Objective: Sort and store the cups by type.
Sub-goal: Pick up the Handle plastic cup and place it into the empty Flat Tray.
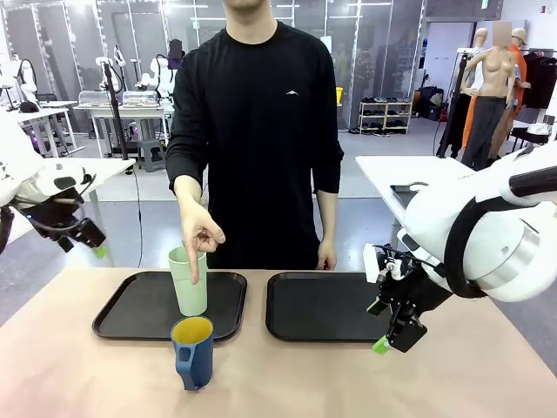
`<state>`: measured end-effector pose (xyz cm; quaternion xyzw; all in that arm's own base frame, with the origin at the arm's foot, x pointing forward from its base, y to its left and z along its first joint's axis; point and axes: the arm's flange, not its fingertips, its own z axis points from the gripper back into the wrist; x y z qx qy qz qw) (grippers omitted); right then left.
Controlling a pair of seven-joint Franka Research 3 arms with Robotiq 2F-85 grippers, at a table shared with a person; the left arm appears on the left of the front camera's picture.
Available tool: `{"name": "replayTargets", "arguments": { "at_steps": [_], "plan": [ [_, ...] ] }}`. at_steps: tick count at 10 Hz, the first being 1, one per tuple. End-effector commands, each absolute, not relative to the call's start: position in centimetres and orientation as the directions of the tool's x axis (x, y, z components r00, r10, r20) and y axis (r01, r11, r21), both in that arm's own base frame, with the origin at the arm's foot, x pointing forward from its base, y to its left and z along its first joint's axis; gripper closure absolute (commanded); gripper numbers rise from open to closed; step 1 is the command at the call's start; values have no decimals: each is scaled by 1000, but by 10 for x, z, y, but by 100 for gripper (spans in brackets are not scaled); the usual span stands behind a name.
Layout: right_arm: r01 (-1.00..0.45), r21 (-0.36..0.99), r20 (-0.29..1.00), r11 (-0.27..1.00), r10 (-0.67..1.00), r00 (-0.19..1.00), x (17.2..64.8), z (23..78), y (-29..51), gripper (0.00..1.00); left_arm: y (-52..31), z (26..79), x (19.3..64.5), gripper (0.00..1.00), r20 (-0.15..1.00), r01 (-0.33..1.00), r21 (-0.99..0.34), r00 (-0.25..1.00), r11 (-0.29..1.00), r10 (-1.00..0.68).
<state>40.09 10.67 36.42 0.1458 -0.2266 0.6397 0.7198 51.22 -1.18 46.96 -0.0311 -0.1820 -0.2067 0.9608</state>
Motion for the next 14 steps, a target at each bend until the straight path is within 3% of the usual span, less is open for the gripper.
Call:
{"name": "replayTargets", "arguments": {
  "at_steps": [1,2,3,4,6,14],
  "plan": [
    [-984,-83,516,155,852,90,398,362,108,0,4,472,488,0,236,702,154,657,695,-716],
    [-984,-83,516,155,852,90,398,362,108,0,2,467,479,0,146,798,232,537,557,-831],
    [-984,-83,516,155,852,90,398,362,108,0,-3,460,469,0,119,887,212,394,411,-911],
    [-984,-83,516,155,852,90,398,362,108,0,-6,454,463,0,74,922,222,307,316,-949],
    [-984,-83,516,155,852,90,398,362,108,0,-17,448,453,0,89,954,228,178,194,-980],
    [-984,-83,516,155,852,90,398,362,108,0,-27,447,455,0,52,960,201,187,194,-981]
  ]
}}
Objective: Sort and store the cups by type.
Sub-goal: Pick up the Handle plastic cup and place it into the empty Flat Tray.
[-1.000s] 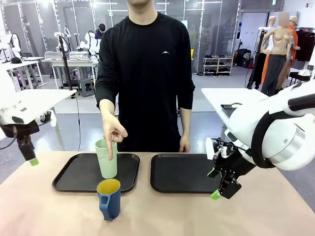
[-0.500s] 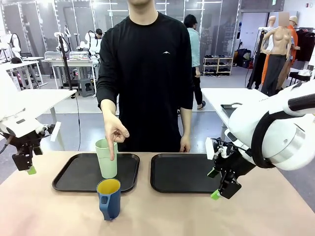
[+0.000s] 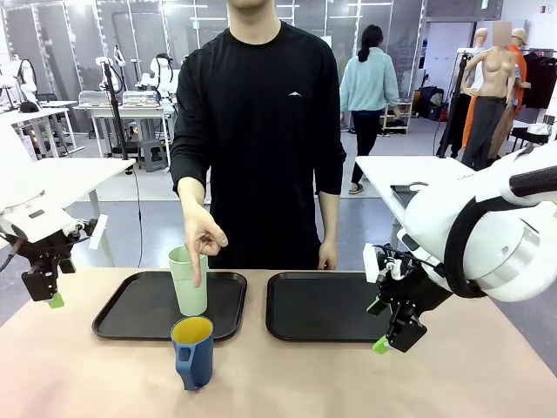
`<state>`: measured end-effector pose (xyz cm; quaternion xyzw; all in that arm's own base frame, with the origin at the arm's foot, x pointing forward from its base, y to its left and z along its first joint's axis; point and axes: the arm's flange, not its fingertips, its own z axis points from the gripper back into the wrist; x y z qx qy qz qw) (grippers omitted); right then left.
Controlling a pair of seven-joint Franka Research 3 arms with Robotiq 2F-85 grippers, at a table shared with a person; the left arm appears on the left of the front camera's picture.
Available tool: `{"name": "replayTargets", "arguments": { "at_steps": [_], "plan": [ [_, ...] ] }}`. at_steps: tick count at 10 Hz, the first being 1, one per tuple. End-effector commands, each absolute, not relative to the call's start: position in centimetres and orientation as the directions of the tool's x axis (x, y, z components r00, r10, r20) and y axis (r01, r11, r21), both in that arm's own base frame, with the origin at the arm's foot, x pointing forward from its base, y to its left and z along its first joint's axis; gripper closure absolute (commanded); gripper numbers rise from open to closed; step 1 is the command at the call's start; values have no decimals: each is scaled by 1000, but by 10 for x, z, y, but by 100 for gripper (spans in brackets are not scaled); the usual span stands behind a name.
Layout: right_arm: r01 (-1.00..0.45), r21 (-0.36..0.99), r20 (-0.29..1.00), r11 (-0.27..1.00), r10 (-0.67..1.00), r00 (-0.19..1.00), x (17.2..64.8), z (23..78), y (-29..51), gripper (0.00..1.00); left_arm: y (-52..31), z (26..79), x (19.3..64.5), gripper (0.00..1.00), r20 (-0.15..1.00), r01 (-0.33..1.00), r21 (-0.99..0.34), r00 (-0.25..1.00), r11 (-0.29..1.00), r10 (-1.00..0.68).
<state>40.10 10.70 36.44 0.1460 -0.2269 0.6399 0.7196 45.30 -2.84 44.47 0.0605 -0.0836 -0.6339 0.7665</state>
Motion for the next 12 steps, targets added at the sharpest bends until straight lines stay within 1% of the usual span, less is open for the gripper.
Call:
{"name": "replayTargets", "arguments": {
  "at_steps": [1,2,3,5,6,7,8,9,11,12],
  "plan": [
    [-984,-83,516,155,852,90,398,362,108,0,-28,445,453,0,51,962,199,182,189,-982],
    [-984,-83,516,155,852,90,398,362,108,0,-28,433,453,0,76,971,159,170,180,-982],
    [-984,-83,516,155,852,90,398,362,108,0,-28,421,448,0,159,977,134,146,168,-976],
    [-984,-83,516,155,852,90,398,362,108,0,-29,395,433,0,294,981,142,83,129,-952],
    [-984,-83,516,155,852,90,398,362,108,0,-29,383,425,0,366,988,124,45,97,-930],
    [-984,-83,516,155,852,90,398,362,108,0,-29,368,417,0,415,995,96,-9,34,-910],
    [-984,-83,516,155,852,90,398,362,108,0,-29,354,408,0,486,999,48,-31,-8,-873],
    [-984,-83,516,155,852,90,398,362,108,0,-32,341,405,0,549,997,61,-73,-47,-832],
    [-984,-83,516,155,852,90,398,362,108,0,-43,326,407,0,705,981,168,-189,-99,-683],
    [-984,-83,516,155,852,90,398,362,108,0,-45,320,407,0,771,974,211,-216,-80,-600]
  ]
}}
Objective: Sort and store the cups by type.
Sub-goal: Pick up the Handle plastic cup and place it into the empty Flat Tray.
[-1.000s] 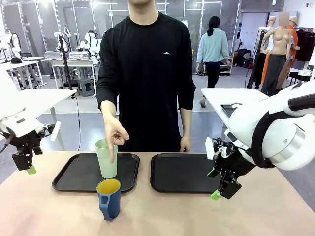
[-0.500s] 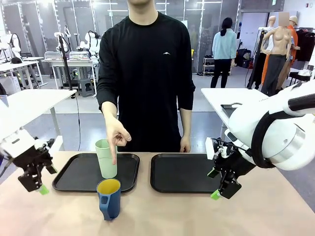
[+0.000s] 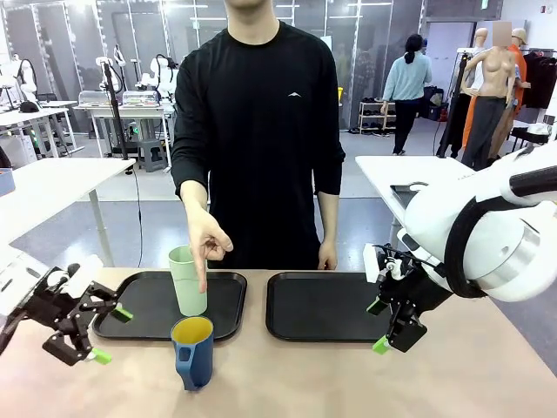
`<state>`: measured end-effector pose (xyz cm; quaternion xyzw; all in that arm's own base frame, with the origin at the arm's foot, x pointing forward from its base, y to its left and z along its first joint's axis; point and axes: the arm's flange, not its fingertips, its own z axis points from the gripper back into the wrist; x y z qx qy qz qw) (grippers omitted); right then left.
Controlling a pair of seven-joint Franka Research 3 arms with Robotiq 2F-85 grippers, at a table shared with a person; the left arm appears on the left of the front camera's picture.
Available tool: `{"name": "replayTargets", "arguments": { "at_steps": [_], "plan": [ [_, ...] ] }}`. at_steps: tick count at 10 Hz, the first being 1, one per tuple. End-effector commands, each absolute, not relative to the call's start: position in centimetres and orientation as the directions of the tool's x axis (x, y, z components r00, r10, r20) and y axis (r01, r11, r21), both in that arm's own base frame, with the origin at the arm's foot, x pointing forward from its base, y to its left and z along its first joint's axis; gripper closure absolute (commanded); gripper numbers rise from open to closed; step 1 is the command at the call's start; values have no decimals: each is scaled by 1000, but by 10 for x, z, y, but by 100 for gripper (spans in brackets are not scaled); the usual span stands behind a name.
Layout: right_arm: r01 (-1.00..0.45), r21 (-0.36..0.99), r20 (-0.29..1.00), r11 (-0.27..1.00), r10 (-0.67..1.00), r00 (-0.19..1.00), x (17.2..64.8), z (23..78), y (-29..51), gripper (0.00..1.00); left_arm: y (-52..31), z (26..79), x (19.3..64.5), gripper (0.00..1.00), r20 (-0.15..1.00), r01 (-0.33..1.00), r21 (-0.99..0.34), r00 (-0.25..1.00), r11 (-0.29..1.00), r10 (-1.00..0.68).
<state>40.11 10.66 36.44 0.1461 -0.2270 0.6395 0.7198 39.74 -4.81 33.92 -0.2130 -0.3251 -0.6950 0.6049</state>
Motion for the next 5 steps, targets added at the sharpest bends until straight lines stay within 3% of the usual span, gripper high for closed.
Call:
{"name": "replayTargets", "arguments": {
  "at_steps": [1,2,5],
  "plan": [
    [-984,-83,516,155,852,90,398,362,108,0,-45,314,409,0,822,972,229,-221,-50,-525],
    [-984,-83,516,155,852,90,398,362,108,0,-43,307,412,0,863,973,229,-202,4,-463],
    [-984,-83,516,155,852,90,398,362,108,0,-42,293,409,0,937,987,159,-155,-14,-312]
  ]
}}
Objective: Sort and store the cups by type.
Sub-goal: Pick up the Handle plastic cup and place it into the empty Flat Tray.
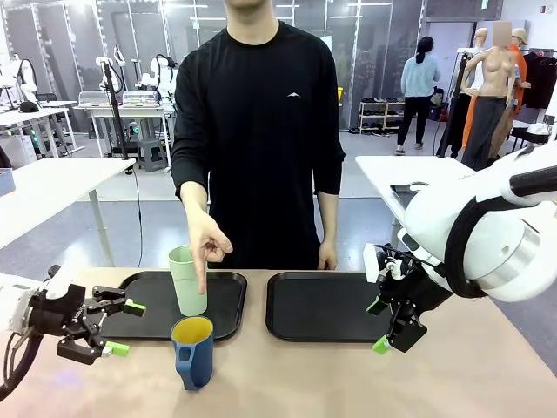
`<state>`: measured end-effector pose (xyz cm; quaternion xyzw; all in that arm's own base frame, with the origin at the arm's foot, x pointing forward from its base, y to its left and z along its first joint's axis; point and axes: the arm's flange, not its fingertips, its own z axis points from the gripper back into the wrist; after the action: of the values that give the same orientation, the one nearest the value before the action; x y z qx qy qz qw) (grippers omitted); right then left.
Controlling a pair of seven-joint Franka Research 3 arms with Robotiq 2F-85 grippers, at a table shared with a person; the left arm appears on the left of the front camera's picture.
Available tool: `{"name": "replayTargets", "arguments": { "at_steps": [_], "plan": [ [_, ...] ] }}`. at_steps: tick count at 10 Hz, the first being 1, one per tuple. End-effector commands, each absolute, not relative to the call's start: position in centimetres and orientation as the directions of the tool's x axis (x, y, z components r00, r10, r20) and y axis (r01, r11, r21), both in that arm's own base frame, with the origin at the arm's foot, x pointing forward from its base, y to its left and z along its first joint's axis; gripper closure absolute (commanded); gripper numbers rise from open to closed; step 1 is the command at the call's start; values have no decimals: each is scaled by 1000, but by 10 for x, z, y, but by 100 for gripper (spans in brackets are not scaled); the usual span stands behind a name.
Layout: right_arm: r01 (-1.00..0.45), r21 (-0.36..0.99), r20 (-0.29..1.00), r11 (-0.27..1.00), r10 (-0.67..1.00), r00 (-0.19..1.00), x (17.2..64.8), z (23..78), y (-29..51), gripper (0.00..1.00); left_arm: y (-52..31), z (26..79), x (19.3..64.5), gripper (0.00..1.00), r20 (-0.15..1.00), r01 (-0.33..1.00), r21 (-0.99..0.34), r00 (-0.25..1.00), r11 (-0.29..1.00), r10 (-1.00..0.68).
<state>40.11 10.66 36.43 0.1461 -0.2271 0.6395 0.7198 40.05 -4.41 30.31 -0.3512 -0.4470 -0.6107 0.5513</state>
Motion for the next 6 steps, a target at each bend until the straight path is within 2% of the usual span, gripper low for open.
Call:
{"name": "replayTargets", "arguments": {
  "at_steps": [1,4,6],
  "plan": [
    [-984,-83,516,155,852,90,398,362,108,0,-41,292,410,0,946,991,133,-131,-15,-298],
    [-984,-83,516,155,852,90,398,362,108,0,-41,285,413,0,949,998,57,-57,-10,-309],
    [-984,-83,516,155,852,90,398,362,108,0,-42,290,405,0,948,995,100,-98,-7,-304]
  ]
}}
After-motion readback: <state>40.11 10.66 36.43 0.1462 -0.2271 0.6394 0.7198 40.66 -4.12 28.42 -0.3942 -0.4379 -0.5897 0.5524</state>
